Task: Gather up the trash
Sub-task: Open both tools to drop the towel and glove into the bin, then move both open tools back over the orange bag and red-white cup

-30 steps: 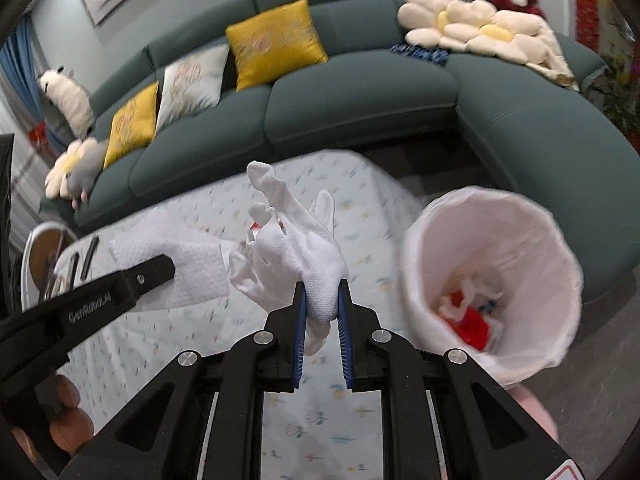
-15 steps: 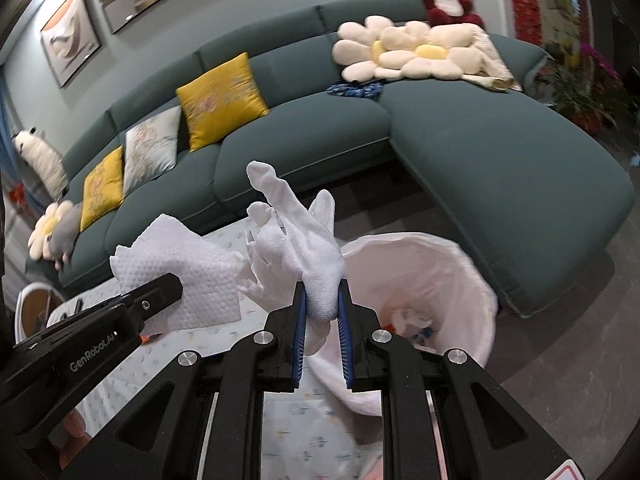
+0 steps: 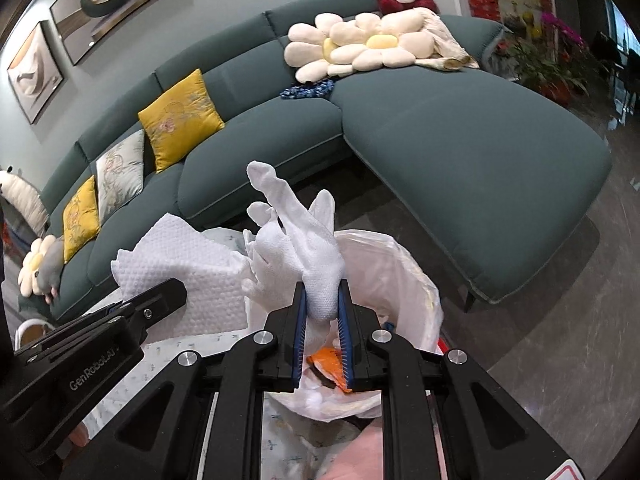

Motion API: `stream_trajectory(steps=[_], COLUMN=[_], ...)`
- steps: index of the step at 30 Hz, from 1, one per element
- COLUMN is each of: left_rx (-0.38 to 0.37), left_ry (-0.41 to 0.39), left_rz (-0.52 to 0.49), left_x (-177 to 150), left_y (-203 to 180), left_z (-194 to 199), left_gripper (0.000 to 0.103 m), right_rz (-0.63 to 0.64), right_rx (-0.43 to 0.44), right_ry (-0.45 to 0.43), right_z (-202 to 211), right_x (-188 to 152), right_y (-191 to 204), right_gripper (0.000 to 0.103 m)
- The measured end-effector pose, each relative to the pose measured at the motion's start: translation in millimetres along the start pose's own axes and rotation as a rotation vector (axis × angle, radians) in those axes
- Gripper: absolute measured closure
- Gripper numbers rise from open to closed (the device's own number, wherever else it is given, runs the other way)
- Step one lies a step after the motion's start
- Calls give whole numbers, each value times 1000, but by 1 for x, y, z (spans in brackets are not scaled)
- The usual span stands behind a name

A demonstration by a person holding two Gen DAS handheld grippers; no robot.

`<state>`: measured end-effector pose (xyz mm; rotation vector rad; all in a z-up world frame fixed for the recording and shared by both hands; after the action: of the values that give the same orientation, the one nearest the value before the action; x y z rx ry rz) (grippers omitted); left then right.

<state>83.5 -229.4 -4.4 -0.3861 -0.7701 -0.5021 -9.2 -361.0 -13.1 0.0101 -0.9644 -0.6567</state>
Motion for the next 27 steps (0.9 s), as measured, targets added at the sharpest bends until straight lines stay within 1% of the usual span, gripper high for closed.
stream_trajectory(steps=[5, 6, 9, 10, 11, 12, 14, 20, 27], left_rx=[-13, -14, -14, -4, -2, 2, 11, 23, 28], left_ry=[21, 26, 21, 21, 24, 27, 29, 44, 43], left_rz=[1, 4, 9, 5, 5, 8, 16, 35, 52], left_x=[-1, -2, -4, -5, -5, -6, -7, -9, -10], left_y=[-7, -7, -6, -6, -5, -4, -3, 7, 16], left_z=[-13, -16, -22, -24, -25, -28, -30, -36, -33], left_gripper=[96, 94, 92, 88, 81, 75, 71, 70, 70], right_rz=[-15, -14, -16, -21, -24, -28, -27, -23, -9], right_rx=[-11, -13, -12, -10, -10, -11, -14, -21, -23], right_ry=[16, 20, 35, 40, 44, 45, 47, 53, 57], right_z=[-9, -12, -18, -21, -22, -24, -26, -29, -29], right_x=[-2, -4, -6, -6, -7, -7, -8, -8, -9], right_y=[-10, -11, -14, -15, -16, -17, -17, -15, -9], right_gripper=[88, 88, 86, 84, 83, 82, 82, 82, 82])
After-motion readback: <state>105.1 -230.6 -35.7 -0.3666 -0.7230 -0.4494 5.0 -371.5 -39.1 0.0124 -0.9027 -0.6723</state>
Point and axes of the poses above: each gripper's, at about its wrist camera, not at the fingertips, and z roughly against the way its jaws point, y to its left, x to its top, the point moved 2 cm from there along -z, roughly the way its jaws point, and after that the axes turned 13 degrees about -y, right-handed, at the moved point
